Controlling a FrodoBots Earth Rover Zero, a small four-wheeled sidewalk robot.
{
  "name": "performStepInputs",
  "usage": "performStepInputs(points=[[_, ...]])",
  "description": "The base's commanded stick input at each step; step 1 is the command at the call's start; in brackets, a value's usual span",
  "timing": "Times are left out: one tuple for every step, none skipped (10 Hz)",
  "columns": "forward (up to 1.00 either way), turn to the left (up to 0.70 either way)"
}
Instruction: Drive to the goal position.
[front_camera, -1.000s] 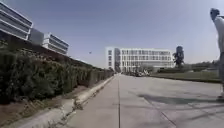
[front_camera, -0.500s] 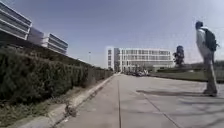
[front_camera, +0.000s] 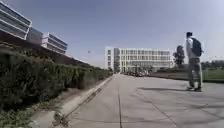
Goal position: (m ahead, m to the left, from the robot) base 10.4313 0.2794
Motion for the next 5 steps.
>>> performStepInputs(points=[[0.5,0.0],[0.5,0.0],[0.5,0.0],[0.5,0.0],[0.5,0.0]])
